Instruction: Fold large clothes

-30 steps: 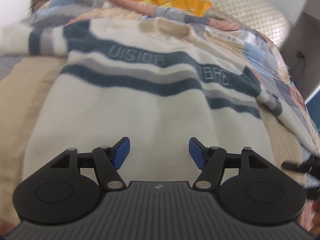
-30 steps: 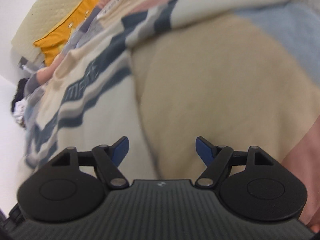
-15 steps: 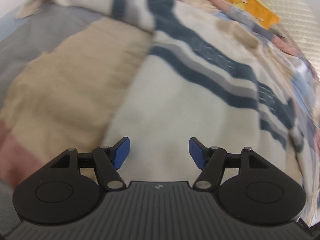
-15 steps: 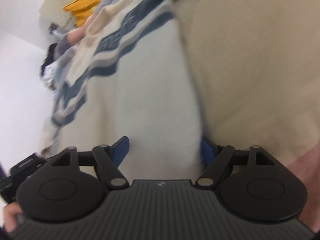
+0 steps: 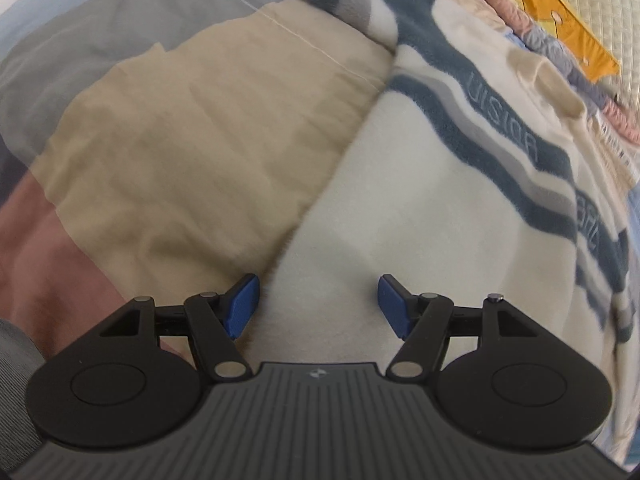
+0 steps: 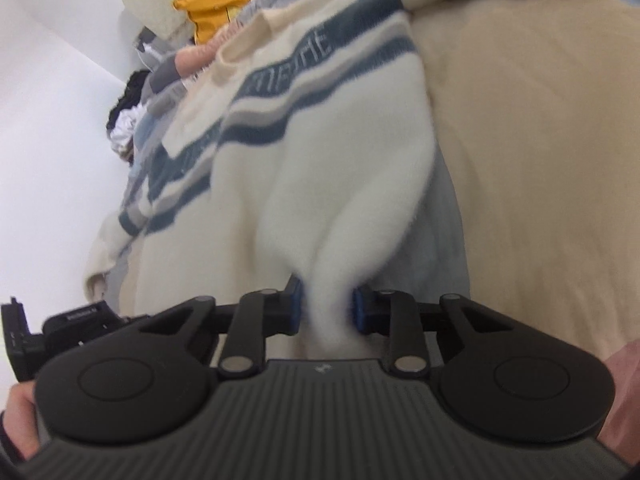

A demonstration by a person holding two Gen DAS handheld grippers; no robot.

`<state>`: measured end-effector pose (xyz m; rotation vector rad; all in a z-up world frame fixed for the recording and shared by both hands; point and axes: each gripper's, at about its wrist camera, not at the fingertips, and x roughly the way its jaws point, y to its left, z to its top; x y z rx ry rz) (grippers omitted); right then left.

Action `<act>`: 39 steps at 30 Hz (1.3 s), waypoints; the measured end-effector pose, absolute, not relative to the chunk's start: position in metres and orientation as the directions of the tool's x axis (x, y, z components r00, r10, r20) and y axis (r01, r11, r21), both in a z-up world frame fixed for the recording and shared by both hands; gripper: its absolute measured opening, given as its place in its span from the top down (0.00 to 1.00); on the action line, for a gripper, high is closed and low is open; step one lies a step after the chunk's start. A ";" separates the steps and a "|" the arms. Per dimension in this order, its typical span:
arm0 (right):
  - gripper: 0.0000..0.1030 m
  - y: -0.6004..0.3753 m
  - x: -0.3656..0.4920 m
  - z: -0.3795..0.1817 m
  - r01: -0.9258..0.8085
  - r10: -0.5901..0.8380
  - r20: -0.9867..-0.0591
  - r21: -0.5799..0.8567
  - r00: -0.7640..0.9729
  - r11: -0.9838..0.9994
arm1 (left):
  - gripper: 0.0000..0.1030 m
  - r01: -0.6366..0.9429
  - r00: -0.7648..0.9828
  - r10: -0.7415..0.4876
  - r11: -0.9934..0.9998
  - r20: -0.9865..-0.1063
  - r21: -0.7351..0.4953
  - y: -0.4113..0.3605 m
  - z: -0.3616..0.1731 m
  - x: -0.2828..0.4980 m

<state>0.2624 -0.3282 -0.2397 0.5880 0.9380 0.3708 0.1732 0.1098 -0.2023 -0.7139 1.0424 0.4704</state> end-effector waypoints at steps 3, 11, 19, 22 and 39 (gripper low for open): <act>0.75 -0.335 0.266 -0.231 -0.038 0.546 -0.596 0.654 0.589 0.756 | 0.32 -0.646 0.443 -0.028 0.684 -0.896 -0.341 0.101 -0.208 0.173; 0.81 -0.340 0.260 -0.217 -0.021 0.469 -0.623 0.588 0.626 0.809 | 0.83 -0.551 0.491 -0.128 0.721 -0.862 -0.420 0.099 -0.191 0.182; 0.81 -0.328 0.252 -0.213 -0.018 0.370 -0.711 0.450 0.597 0.893 | 0.83 -0.548 0.561 -0.161 0.663 -0.812 -0.510 0.129 -0.146 0.161; 0.78 -0.330 0.251 -0.219 0.018 0.339 -0.738 0.429 0.584 0.903 | 0.82 -0.558 0.539 -0.183 0.653 -0.822 -0.511 0.138 -0.149 0.156; 0.54 -0.334 0.251 -0.178 -0.039 0.253 -0.611 0.341 0.750 0.939 | 0.48 -0.255 0.646 -0.147 0.884 -0.749 -0.393 0.068 -0.112 0.188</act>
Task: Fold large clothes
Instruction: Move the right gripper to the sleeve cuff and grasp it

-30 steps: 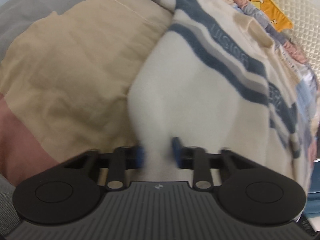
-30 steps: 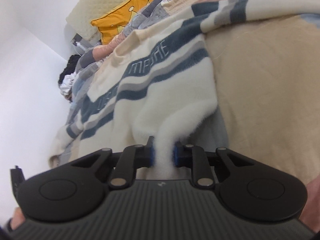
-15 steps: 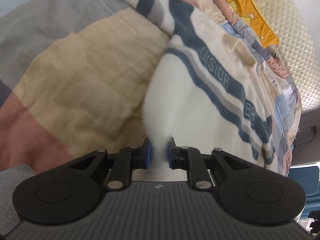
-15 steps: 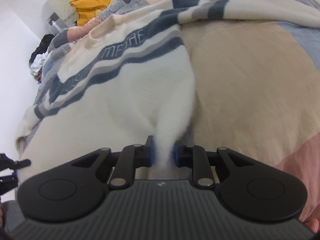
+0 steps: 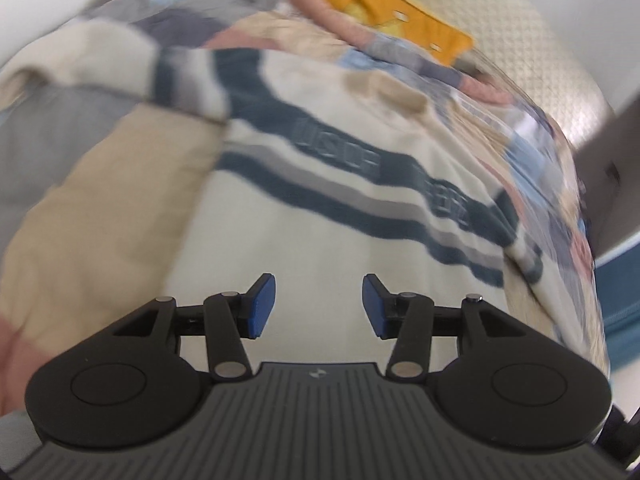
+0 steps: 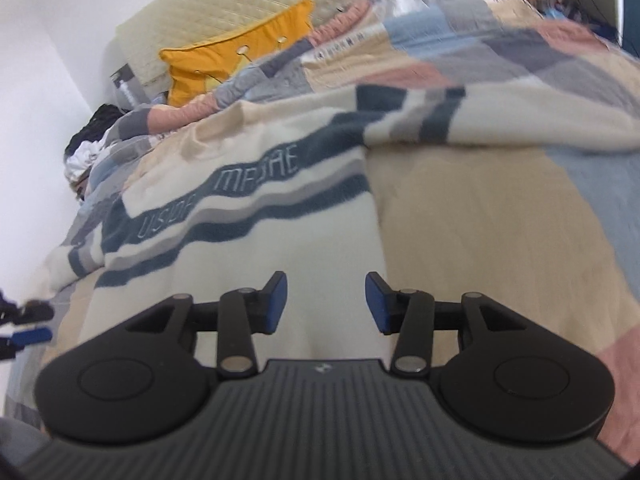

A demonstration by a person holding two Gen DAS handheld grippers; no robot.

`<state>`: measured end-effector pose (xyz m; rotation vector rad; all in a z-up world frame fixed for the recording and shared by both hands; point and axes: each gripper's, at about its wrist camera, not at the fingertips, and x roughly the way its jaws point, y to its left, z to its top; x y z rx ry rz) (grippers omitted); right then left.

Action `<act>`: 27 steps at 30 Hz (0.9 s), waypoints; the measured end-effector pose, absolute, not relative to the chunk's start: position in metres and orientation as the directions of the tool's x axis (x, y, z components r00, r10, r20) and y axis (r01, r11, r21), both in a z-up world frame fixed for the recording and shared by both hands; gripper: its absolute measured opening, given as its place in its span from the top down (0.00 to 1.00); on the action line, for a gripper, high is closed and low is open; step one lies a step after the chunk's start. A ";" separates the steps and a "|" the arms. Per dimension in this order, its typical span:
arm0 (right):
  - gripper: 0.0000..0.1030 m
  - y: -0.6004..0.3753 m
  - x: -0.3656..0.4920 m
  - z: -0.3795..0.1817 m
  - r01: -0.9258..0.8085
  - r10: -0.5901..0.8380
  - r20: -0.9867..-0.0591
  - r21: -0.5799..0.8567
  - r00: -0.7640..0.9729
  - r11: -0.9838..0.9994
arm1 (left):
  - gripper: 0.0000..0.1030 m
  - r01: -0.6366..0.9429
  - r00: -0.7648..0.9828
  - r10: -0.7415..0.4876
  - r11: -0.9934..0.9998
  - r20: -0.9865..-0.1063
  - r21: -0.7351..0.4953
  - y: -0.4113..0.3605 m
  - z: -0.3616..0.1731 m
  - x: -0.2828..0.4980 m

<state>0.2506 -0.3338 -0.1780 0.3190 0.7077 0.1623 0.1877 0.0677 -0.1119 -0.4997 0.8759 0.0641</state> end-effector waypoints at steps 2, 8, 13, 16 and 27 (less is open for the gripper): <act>0.54 -0.328 0.253 -0.179 -0.068 0.270 -0.607 0.335 0.747 0.940 | 0.47 -0.209 0.650 -0.159 0.903 -0.743 -0.376 0.049 -0.115 0.201; 0.55 -0.310 0.277 -0.183 -0.104 0.277 -0.600 0.306 0.750 0.946 | 0.47 -0.137 0.636 -0.214 0.914 -0.741 -0.381 0.012 -0.127 0.258; 0.55 -0.291 0.307 -0.191 -0.153 0.290 -0.596 0.269 0.749 0.951 | 0.47 -0.056 0.646 -0.235 0.934 -0.726 -0.352 -0.010 -0.148 0.289; 0.56 -0.283 0.322 -0.204 -0.153 0.281 -0.618 0.253 0.735 0.955 | 0.47 -0.031 0.627 -0.251 0.938 -0.737 -0.346 -0.015 -0.171 0.298; 0.57 -0.275 0.352 -0.245 -0.121 0.249 -0.707 0.227 0.663 0.966 | 0.47 -0.040 0.613 -0.209 0.955 -0.762 -0.294 0.001 -0.215 0.319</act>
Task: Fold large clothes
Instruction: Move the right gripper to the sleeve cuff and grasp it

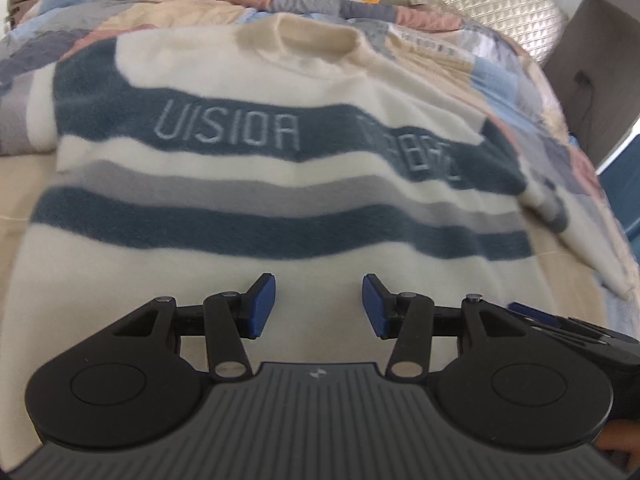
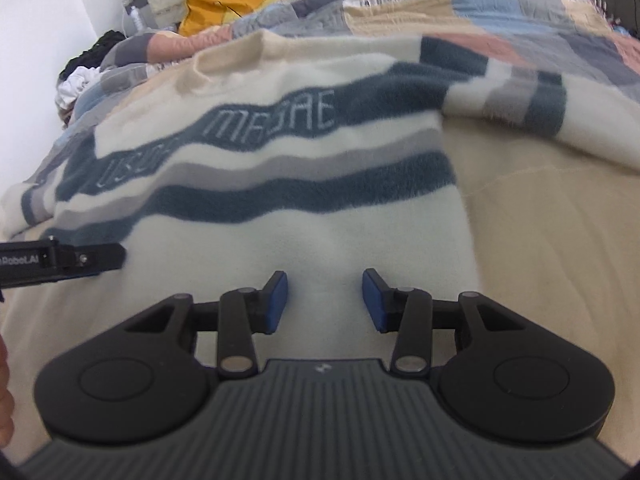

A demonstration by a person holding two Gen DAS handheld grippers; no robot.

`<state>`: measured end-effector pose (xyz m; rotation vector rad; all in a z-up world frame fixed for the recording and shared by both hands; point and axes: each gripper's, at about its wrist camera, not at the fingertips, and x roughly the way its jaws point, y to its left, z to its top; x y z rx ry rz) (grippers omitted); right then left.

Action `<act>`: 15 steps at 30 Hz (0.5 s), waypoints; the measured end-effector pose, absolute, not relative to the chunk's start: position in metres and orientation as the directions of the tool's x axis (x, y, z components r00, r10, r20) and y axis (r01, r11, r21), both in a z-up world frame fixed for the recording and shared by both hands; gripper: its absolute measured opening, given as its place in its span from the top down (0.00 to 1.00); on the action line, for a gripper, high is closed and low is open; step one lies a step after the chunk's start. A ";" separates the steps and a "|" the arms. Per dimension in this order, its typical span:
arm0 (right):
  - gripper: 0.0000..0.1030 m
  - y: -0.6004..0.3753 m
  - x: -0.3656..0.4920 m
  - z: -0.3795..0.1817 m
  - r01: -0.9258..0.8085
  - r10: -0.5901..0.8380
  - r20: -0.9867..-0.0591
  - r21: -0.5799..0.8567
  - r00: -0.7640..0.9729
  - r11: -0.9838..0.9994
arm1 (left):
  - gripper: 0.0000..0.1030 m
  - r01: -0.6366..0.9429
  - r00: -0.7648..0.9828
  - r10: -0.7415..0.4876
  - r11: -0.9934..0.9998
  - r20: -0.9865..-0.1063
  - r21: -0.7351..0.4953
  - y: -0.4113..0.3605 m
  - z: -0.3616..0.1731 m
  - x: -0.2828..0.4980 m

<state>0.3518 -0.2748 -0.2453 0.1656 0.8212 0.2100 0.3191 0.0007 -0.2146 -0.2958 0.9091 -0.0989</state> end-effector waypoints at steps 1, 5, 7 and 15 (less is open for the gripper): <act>0.57 -0.275 0.353 -0.247 -0.123 0.249 -0.709 0.226 0.660 0.966 | 0.47 -0.051 0.606 -0.217 0.949 -0.765 -0.310 0.003 -0.218 0.321; 0.57 -0.269 0.354 -0.248 -0.124 0.231 -0.714 0.200 0.661 0.972 | 0.48 -0.038 0.606 -0.205 0.958 -0.768 -0.285 0.002 -0.227 0.322; 0.56 -0.268 0.354 -0.246 -0.116 0.228 -0.713 0.203 0.663 0.972 | 0.48 -0.031 0.613 -0.193 0.963 -0.767 -0.267 -0.002 -0.229 0.320; 0.57 -0.310 0.345 -0.224 -0.014 0.243 -0.652 0.337 0.718 0.942 | 0.47 -0.051 0.609 -0.230 0.944 -0.759 -0.326 0.005 -0.223 0.311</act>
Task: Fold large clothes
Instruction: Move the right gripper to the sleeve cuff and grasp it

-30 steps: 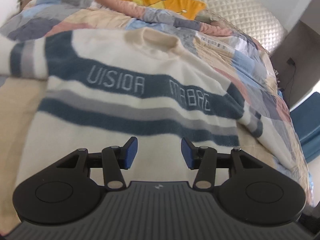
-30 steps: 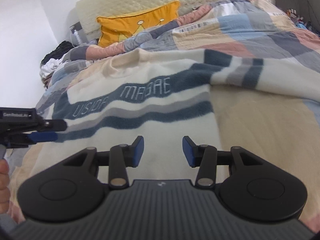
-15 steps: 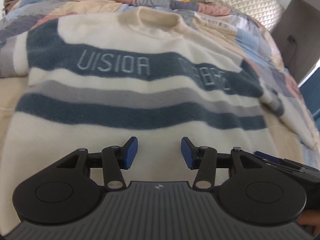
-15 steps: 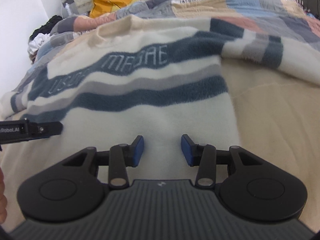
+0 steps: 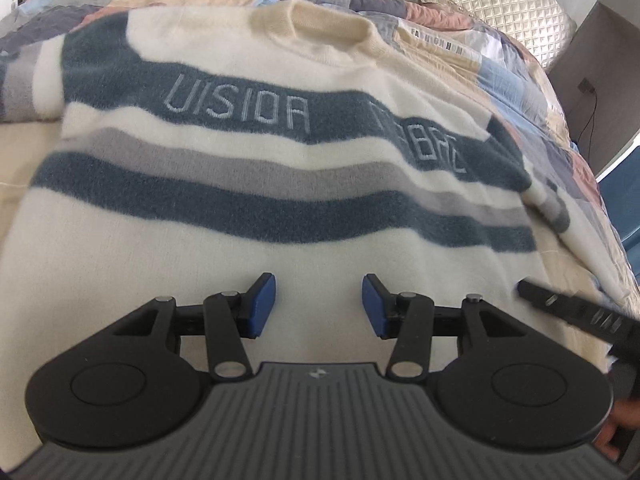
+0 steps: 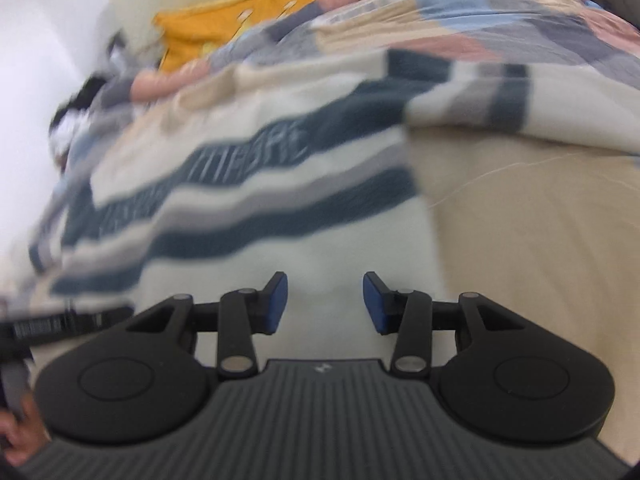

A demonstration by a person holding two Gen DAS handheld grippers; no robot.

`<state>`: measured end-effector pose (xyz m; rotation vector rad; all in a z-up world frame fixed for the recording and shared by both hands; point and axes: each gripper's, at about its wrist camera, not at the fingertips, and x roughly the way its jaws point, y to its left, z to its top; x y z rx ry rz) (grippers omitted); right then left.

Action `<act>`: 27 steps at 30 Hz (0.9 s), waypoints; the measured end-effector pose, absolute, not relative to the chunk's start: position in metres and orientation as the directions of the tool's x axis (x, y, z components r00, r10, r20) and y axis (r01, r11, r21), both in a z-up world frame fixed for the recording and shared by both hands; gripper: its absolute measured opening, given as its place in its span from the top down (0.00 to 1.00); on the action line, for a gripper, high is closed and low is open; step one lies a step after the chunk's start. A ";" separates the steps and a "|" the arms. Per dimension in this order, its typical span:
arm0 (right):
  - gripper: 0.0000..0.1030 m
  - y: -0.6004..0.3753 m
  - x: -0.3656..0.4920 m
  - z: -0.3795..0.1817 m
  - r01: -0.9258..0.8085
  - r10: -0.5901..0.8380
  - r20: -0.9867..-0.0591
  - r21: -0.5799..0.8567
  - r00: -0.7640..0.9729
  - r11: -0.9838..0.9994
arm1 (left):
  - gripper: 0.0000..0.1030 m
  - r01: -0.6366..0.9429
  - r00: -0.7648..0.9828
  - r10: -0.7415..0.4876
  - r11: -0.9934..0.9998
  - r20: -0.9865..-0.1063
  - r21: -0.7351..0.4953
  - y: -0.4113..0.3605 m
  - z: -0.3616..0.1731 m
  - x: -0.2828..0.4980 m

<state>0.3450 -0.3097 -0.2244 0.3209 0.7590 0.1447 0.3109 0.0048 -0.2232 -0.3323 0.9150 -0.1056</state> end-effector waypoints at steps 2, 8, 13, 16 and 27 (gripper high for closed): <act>0.57 -0.328 0.345 -0.217 0.053 0.212 -0.636 0.370 0.742 0.928 | 0.47 -0.036 0.610 -0.222 0.951 -0.761 -0.306 0.001 -0.220 0.308; 0.55 -0.370 0.350 -0.218 0.214 0.074 -0.641 0.359 0.764 0.908 | 0.43 0.007 0.617 -0.230 0.958 -0.753 -0.287 -0.012 -0.214 0.299; 0.39 -0.409 0.361 -0.218 0.297 0.010 -0.612 0.398 0.791 0.868 | 0.39 0.038 0.628 -0.235 0.961 -0.741 -0.273 -0.015 -0.209 0.292; 0.23 -0.438 0.369 -0.223 0.370 -0.029 -0.609 0.443 0.793 0.816 | 0.39 0.050 0.627 -0.246 0.960 -0.739 -0.276 -0.016 -0.208 0.290; 0.00 -0.543 0.361 -0.249 0.493 -0.069 -0.560 0.657 0.826 0.571 | 0.39 0.045 0.637 -0.255 0.954 -0.727 -0.296 -0.002 -0.202 0.278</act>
